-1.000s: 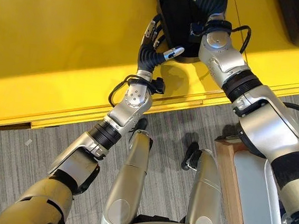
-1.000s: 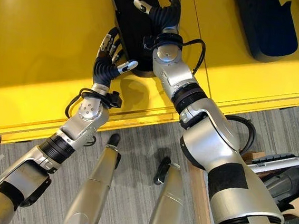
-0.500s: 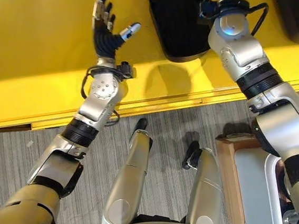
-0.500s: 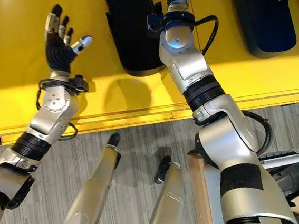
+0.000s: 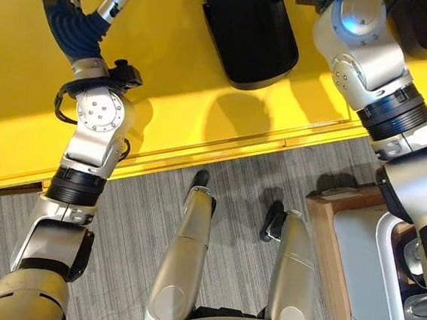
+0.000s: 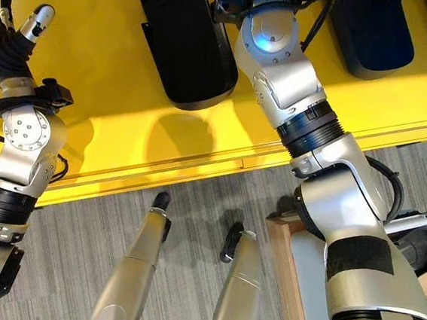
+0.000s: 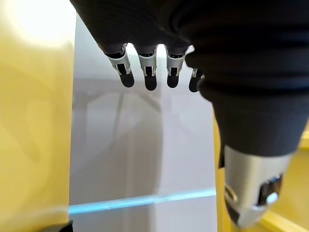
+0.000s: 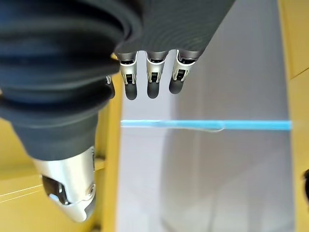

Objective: Move parts from the plastic box to the shelf.

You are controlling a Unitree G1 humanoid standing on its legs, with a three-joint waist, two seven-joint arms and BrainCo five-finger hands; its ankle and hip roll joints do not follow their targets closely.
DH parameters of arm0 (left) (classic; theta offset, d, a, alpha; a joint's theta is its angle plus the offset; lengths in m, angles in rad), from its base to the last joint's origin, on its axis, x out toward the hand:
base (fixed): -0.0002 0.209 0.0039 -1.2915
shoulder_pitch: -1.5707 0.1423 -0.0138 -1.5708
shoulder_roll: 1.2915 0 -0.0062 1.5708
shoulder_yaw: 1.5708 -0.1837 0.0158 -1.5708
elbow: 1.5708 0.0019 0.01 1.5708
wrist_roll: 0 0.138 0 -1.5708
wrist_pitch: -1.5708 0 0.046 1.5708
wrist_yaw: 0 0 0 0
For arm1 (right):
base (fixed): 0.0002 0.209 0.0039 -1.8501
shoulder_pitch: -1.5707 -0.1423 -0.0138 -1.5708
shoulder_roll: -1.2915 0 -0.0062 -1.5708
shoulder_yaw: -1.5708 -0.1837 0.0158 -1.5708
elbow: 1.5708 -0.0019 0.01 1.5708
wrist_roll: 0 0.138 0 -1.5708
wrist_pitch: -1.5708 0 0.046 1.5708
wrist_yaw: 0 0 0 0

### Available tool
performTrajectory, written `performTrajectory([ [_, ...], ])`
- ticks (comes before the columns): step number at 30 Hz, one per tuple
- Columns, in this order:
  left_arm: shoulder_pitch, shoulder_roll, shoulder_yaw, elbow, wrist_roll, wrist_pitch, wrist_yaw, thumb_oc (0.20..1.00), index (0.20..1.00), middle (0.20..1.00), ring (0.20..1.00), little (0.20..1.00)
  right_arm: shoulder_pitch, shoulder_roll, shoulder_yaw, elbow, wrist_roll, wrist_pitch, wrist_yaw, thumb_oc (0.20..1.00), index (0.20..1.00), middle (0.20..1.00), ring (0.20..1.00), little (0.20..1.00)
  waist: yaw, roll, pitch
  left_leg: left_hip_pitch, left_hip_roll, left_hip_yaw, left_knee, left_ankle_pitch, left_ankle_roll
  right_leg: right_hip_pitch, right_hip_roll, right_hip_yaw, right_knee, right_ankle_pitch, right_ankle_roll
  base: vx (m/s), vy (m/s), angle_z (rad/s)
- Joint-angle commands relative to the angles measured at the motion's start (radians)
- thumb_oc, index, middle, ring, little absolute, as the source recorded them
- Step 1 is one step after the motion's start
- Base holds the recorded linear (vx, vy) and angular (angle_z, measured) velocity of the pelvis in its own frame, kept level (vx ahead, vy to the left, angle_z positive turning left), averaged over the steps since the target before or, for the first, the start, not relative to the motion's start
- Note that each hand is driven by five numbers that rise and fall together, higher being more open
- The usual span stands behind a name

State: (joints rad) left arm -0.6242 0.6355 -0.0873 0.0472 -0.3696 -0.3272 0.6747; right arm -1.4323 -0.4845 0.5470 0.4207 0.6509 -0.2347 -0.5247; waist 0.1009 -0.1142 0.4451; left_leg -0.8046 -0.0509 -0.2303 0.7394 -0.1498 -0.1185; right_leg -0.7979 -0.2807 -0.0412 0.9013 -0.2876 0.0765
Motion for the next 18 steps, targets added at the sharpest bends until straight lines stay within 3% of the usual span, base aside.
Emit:
performTrajectory([
  [1, 0.057, -0.002, 0.059, -0.105, 0.052, -0.051, -0.029, 1.000, 1.000, 1.000, 1.000, 1.000, 0.042, -0.044, -0.079, -0.100, -0.056, -0.078, 0.013, 1.000, 1.000, 1.000, 1.000, 1.000, 0.012, 0.003, -0.018, 0.010, 0.048, -0.008, -0.063, 0.025, 0.038, 0.060, -0.003, 0.039, -0.051, 0.029, -0.005, 0.00, 0.000, 0.00],
  [9, 0.244, -0.025, 0.119, -0.229, 0.077, -0.026, -0.093, 1.000, 1.000, 1.000, 1.000, 1.000, 0.394, -0.065, -0.249, -0.402, -0.111, -0.114, 0.072, 1.000, 1.000, 1.000, 1.000, 1.000, -0.003, 0.017, -0.015, 0.022, 0.049, -0.007, -0.070, 0.026, 0.041, 0.071, 0.000, 0.037, -0.056, 0.029, -0.006, 0.00, 0.000, 0.00],
  [18, 0.435, -0.052, 0.094, -0.303, 0.035, -0.006, -0.222, 1.000, 1.000, 1.000, 1.000, 1.000, 0.844, 0.041, -0.302, -0.606, -0.066, -0.129, 0.217, 1.000, 1.000, 1.000, 1.000, 1.000, -0.013, 0.032, -0.023, 0.095, 0.067, -0.027, -0.109, 0.034, 0.038, 0.147, 0.005, 0.020, -0.085, 0.027, -0.004, 0.01, -0.017, -0.03],
])
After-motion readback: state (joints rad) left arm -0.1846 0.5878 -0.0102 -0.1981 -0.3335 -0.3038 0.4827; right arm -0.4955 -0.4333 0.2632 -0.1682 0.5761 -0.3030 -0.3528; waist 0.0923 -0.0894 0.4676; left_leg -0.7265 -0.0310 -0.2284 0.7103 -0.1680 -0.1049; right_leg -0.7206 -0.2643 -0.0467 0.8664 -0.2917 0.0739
